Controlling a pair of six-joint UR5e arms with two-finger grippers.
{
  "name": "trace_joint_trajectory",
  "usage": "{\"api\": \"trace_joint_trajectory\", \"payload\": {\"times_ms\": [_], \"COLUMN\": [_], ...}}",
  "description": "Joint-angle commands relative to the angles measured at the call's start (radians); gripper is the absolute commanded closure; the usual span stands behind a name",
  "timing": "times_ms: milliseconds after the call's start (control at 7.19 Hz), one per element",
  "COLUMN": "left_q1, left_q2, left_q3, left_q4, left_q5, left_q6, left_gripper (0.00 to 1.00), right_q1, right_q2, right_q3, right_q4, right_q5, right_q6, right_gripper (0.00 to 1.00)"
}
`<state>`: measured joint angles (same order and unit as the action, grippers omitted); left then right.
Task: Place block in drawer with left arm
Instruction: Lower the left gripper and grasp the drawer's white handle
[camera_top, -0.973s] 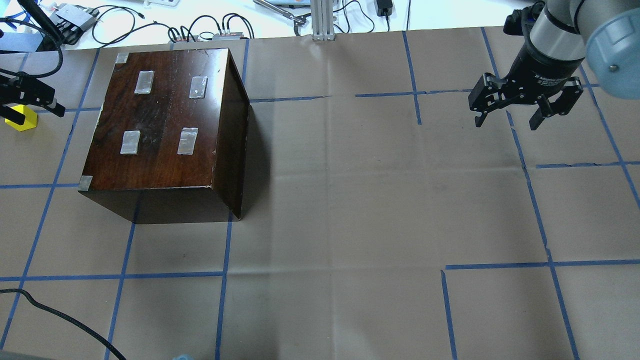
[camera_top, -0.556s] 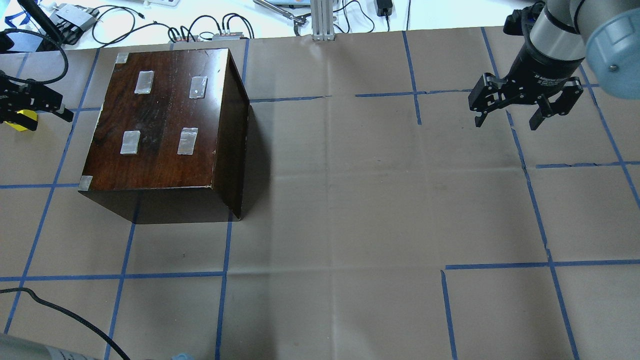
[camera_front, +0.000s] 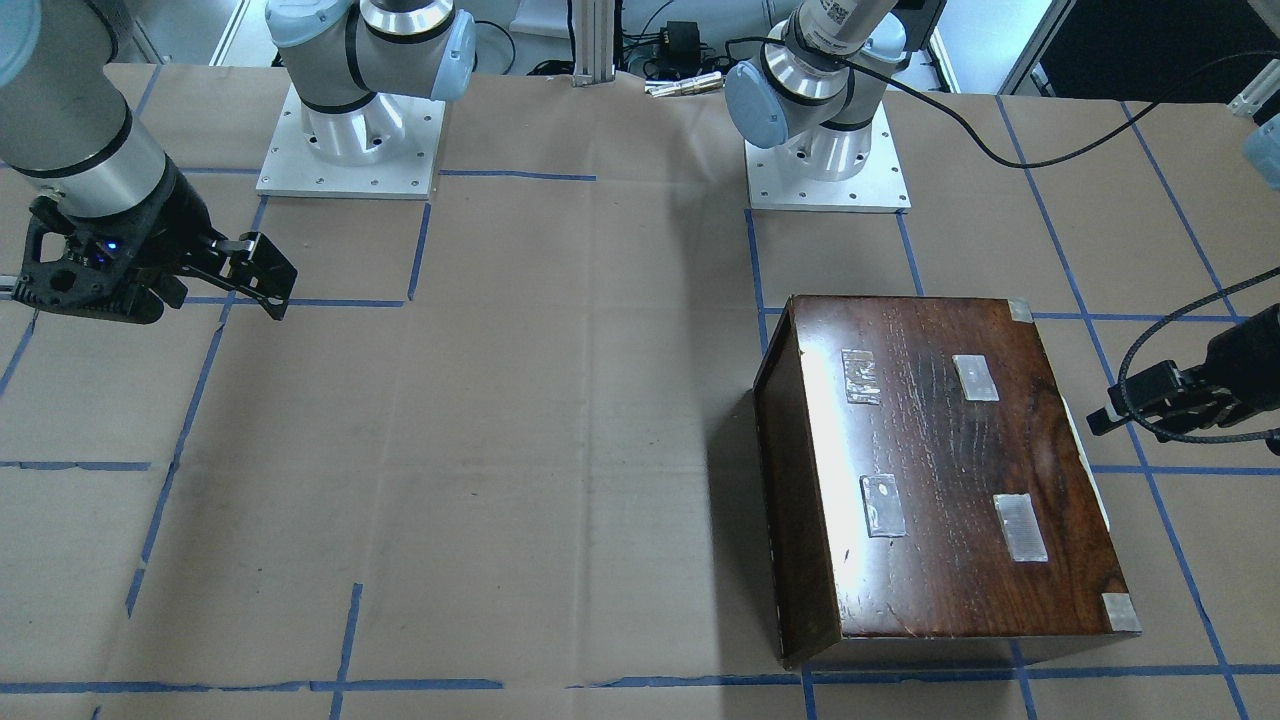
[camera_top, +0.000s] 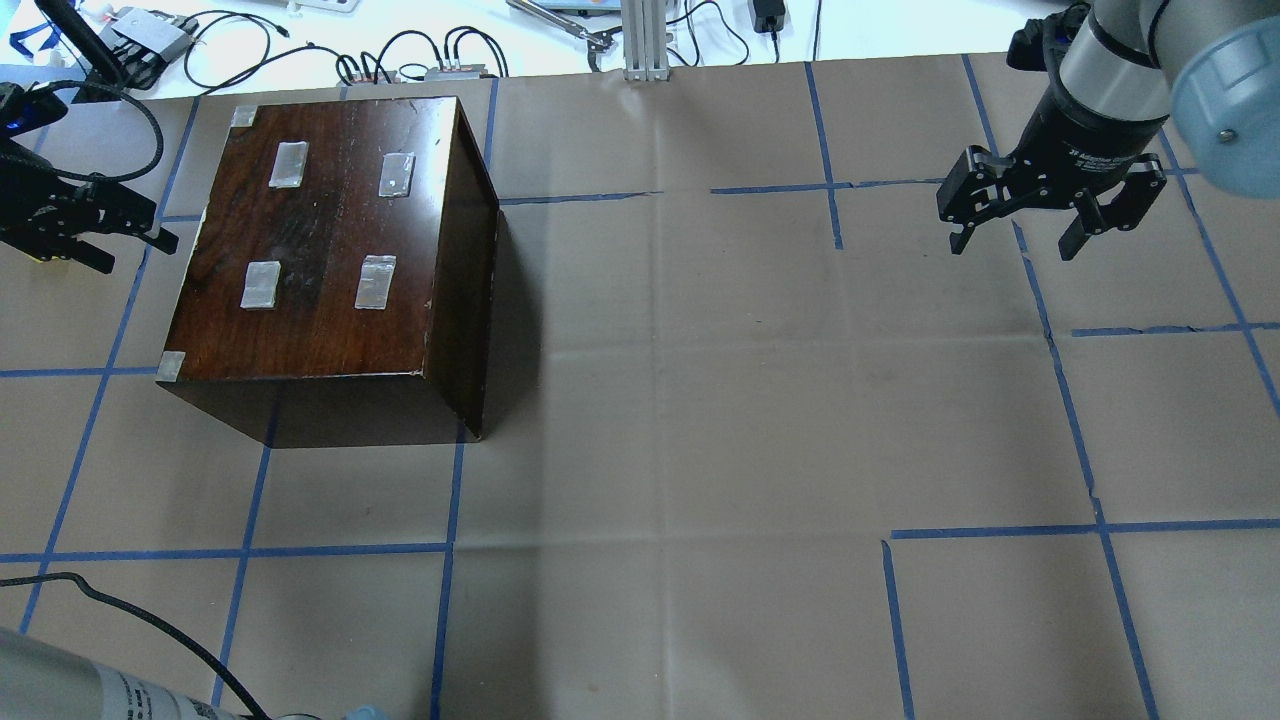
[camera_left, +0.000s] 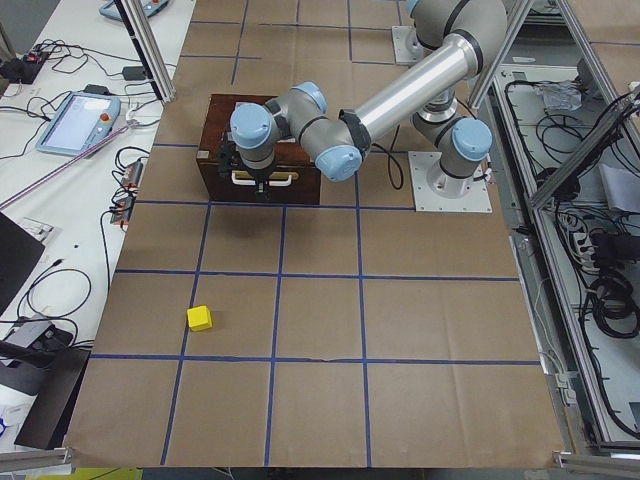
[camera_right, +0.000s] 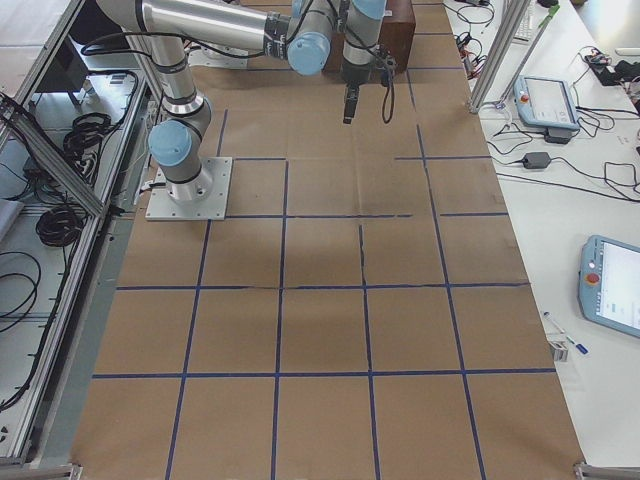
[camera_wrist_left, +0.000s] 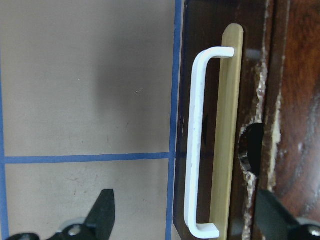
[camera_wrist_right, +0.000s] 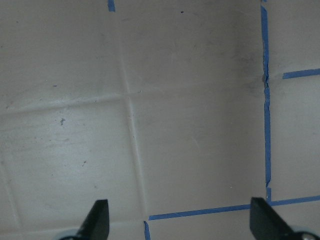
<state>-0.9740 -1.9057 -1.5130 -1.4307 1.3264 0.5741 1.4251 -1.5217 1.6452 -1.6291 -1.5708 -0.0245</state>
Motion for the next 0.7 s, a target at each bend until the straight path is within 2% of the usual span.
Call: {"api": "trace_joint_trajectory", "payload": {"times_ms": [0, 556], "left_q1": [-0.003, -0.006], "left_q2": [-0.032, -0.053], "left_q3": [-0.001, 0.002], "left_q4": [0.003, 0.039], "left_q5": [-0.001, -0.001], "left_q6": [0.013, 0.013], "left_gripper": [0.02, 0.02], "right_q1": [0.0, 0.0], "right_q2": [0.0, 0.0], "right_q3": [0.001, 0.001], "right_q4": [0.0, 0.0], "right_q5": [0.0, 0.0], "right_q6": [0.0, 0.0], "right_gripper": [0.0, 0.0]}}
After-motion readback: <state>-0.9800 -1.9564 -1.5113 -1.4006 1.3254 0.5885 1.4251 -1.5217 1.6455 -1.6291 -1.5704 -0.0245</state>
